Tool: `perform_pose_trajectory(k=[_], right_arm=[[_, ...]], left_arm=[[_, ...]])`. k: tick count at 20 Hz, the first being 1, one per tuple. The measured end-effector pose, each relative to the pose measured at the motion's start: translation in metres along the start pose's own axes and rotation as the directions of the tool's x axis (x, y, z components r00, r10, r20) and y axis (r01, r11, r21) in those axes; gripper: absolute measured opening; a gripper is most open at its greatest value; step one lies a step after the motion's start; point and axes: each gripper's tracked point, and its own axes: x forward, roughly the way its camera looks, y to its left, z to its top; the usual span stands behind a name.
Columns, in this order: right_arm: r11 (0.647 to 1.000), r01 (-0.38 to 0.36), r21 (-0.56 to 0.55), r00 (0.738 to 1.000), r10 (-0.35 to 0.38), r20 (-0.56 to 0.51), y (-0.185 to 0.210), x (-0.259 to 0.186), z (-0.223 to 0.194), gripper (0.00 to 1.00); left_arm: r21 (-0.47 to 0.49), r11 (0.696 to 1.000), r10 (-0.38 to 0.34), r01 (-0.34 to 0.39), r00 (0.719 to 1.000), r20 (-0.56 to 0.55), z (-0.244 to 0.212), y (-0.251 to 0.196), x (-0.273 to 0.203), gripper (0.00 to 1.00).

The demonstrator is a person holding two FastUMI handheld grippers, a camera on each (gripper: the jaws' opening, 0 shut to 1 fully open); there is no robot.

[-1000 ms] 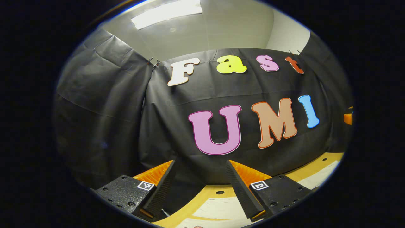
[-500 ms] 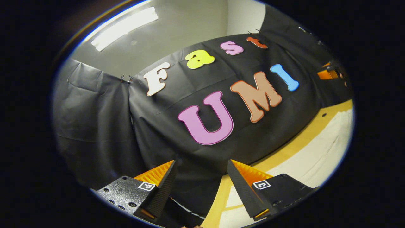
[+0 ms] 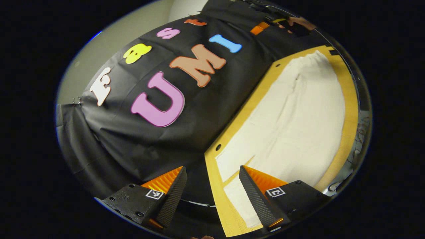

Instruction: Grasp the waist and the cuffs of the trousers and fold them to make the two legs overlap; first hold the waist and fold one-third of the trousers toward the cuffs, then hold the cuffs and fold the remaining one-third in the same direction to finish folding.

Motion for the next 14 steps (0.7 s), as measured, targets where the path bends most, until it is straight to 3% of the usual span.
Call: perform_pose_trajectory(k=[3,7,11,14], right_arm=[[1.000,0.008,-0.016,1.000,-0.008,-0.007,-0.009,-0.004,-0.008,0.98],[0.999,0.027,-0.034,0.999,-0.028,-0.032,-0.028,-0.008,-0.020,0.98],[0.999,0.045,-0.015,0.997,-0.046,-0.065,-0.044,-0.012,-0.033,0.98],[0.998,0.058,-0.017,0.996,-0.059,-0.074,-0.052,-0.014,-0.038,0.98]], left_arm=[[0.089,0.986,-0.139,0.143,0.989,-0.042,-0.017,-0.039,-0.003,0.96],[0.182,0.914,-0.338,0.362,0.929,-0.148,-0.064,-0.093,-0.019,0.97],[0.206,0.868,-0.412,0.452,0.887,-0.210,-0.083,-0.108,-0.031,0.97],[0.263,0.803,-0.466,0.535,0.838,-0.285,-0.104,-0.123,-0.041,0.97]])
